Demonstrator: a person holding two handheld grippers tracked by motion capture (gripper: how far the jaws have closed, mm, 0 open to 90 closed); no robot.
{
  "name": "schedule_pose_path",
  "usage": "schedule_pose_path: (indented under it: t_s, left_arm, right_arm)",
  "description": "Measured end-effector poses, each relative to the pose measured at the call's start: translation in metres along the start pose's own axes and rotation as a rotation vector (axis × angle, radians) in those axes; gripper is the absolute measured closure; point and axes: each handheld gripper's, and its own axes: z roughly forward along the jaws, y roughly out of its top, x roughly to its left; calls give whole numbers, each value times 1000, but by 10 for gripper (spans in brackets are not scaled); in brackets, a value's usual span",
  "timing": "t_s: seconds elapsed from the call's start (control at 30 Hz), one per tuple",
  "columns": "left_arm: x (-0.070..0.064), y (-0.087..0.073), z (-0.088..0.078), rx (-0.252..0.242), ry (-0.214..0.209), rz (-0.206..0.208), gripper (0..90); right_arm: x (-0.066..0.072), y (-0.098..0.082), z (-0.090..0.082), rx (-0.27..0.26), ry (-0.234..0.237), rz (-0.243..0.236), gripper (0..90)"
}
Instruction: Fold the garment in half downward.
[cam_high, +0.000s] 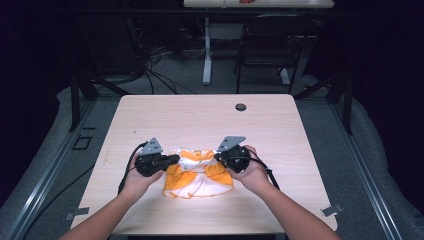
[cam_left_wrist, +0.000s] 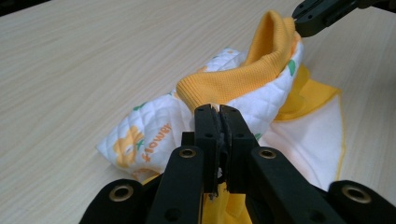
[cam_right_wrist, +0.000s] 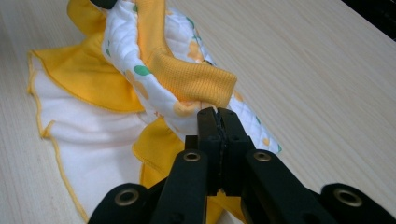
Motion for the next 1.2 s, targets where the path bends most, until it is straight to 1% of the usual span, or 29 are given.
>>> schedule_pose_path:
  t_s: [0.03,0.1,0.13,0.17,0.2,0.23,0.27,0.3,0.33,0.37,0.4,0.43,0.5,0.57,0.67,0.7,0.73,0.77,0.8,0.83,0.9,0.93,0.97,1.0,1.07,1.13,1.17,1.2]
  left_arm:
    - [-1,-1,0,1,1,-3,868]
    - [-2,-3,0,3,-3,-10,867]
    - [-2,-4,1,5,-3,-9,868]
    - [-3,-5,1,8,-6,-11,868]
    - [-3,-6,1,8,-5,-12,868]
    - [-3,-7,1,7,-8,-16,868]
    - [-3,-8,1,5,-9,-21,868]
    - [-3,-9,1,4,-11,-25,868]
    - [-3,-9,1,2,-10,-26,868]
    - [-3,-10,1,0,-11,-32,868]
    - [-3,-11,1,2,-13,-34,868]
    - [-3,-11,1,2,-13,-34,868]
    - [-4,-13,1,7,-22,-26,867]
    - [-6,-14,1,3,-29,-27,866]
    - [-8,-16,0,-3,-45,-26,861]
    - [-9,-16,0,-2,-52,-25,858]
    - [-10,-17,-1,-9,-66,-34,850]
    - [-11,-18,-2,-6,-75,-30,840]
    - [-13,-19,-4,-4,-87,-27,832]
    - [-15,-20,-5,-6,-96,-32,818]
    - [-19,-21,-9,-8,-106,-22,797]
    - [-19,-20,-12,-14,-109,-20,773]
    - [-19,-19,-16,-31,-100,-22,744]
    - [-19,-18,-19,-32,-96,-25,729]
    - [-16,-14,-24,-47,-77,-26,722]
    - [-10,-11,-27,-55,-43,-40,718]
    - [-10,-11,-27,-55,-43,-40,718]
    - [-4,-9,-24,-46,-20,-64,714]
  right_arm:
    - [1,-1,1,-1,-3,-4,892]
    - [1,-5,2,5,11,14,884]
    - [2,-6,2,-3,11,23,868]
    - [2,-7,2,-1,16,24,843]
    - [3,-9,3,-2,26,24,791]
    - [3,-9,3,4,26,17,756]
    - [4,-11,4,1,41,12,708]
    - [5,-12,5,-2,54,14,671]
    - [5,-14,6,-4,62,21,611]
    - [6,-15,7,0,64,20,578]
    - [6,-18,9,0,71,24,558]
    - [6,-18,9,0,71,24,558]
    - [7,-21,11,3,91,28,536]
    - [7,-22,11,0,107,22,530]
    - [7,-23,11,-6,129,30,526]
    - [7,-23,10,-16,133,42,526]
    - [6,-23,9,-17,137,43,529]
    - [6,-23,8,-31,146,55,540]
    - [6,-22,7,-34,152,56,551]
    - [6,-22,4,-30,151,53,563]
    - [6,-22,1,-30,140,53,575]
    - [6,-22,0,-31,140,58,579]
    - [6,-22,-2,-33,142,57,586]
    - [6,-21,-4,-51,146,70,599]
    - [5,-20,-8,-67,153,82,609]
    - [4,-17,-12,-83,145,92,643]
    - [4,-17,-12,-83,145,92,643]
    - [2,-12,-13,-95,134,99,696]
